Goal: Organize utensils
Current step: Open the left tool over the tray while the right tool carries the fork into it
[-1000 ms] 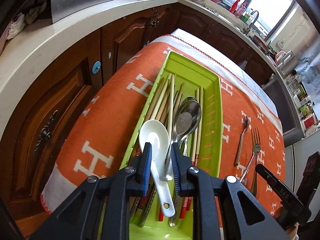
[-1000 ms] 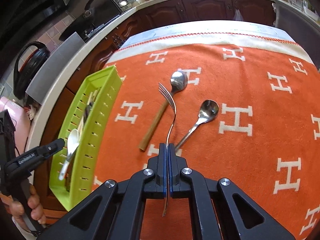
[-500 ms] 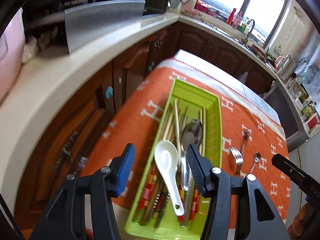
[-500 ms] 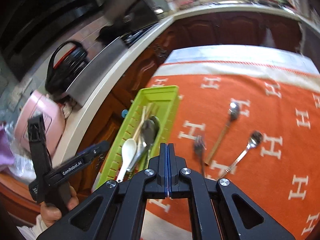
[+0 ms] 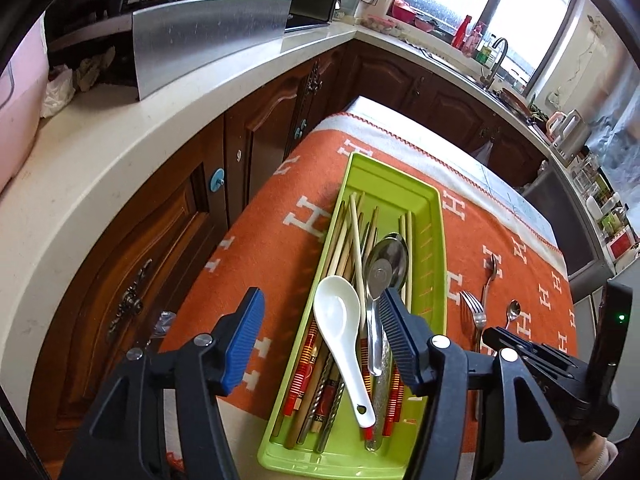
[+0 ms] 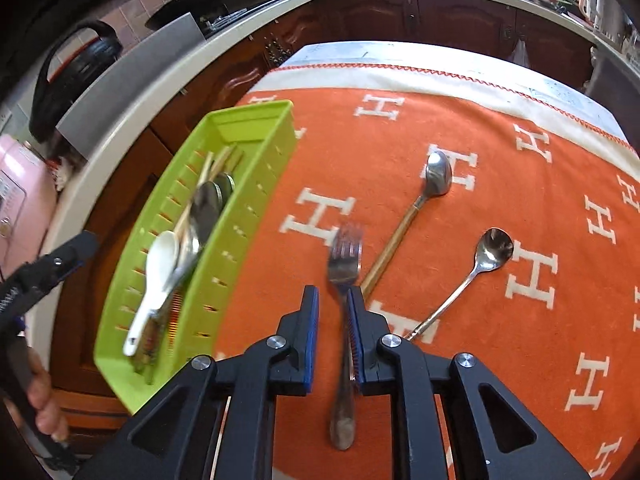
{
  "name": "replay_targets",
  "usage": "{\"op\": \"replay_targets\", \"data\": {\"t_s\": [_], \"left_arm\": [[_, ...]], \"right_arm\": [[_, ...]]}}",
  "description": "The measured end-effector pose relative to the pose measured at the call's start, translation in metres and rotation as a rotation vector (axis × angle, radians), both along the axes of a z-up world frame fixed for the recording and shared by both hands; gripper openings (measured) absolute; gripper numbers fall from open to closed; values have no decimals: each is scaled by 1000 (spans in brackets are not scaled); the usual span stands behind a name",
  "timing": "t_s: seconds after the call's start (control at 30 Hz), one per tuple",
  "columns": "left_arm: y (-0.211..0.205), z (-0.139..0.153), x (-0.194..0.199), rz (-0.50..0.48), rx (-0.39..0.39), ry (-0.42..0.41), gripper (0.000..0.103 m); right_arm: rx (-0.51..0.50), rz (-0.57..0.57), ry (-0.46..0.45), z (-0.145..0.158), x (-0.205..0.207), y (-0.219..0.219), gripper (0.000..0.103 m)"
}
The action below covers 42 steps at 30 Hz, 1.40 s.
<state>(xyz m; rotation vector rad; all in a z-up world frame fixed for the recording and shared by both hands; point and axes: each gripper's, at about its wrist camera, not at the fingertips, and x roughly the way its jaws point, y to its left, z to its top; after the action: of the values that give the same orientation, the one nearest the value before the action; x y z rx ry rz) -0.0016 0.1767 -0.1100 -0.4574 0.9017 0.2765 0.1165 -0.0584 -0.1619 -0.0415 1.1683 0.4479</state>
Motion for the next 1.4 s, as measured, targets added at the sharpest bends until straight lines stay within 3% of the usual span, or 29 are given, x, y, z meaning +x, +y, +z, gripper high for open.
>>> {"op": "replay_targets", "data": {"t_s": [0.4, 0.47, 0.57, 0.8, 0.9, 1.03, 1.2, 1.4], "left_arm": [[7, -10, 3, 12, -25, 20, 58], [8, -11, 4, 12, -24, 21, 58], [9, -10, 5, 14, -18, 21, 58], [11, -8, 7, 17, 1, 23, 60], [11, -6, 7, 28, 22, 26, 65], [13, -1, 8, 51, 71, 35, 82], [12, 8, 7, 61, 127, 29, 89], [6, 14, 5, 61, 180, 14, 102]], "right_arm": [[8, 41, -4, -24, 22, 12, 14], [22, 48, 1, -28, 22, 15, 5], [36, 38, 7, -29, 20, 17, 3], [165, 47, -15, 18, 13, 16, 2], [248, 81, -12, 46, 11, 24, 2], [297, 134, 21, 63, 12, 48, 2], [260, 173, 41, 57, 10, 80, 3], [171, 147, 92, 28, 16, 98, 4]]}}
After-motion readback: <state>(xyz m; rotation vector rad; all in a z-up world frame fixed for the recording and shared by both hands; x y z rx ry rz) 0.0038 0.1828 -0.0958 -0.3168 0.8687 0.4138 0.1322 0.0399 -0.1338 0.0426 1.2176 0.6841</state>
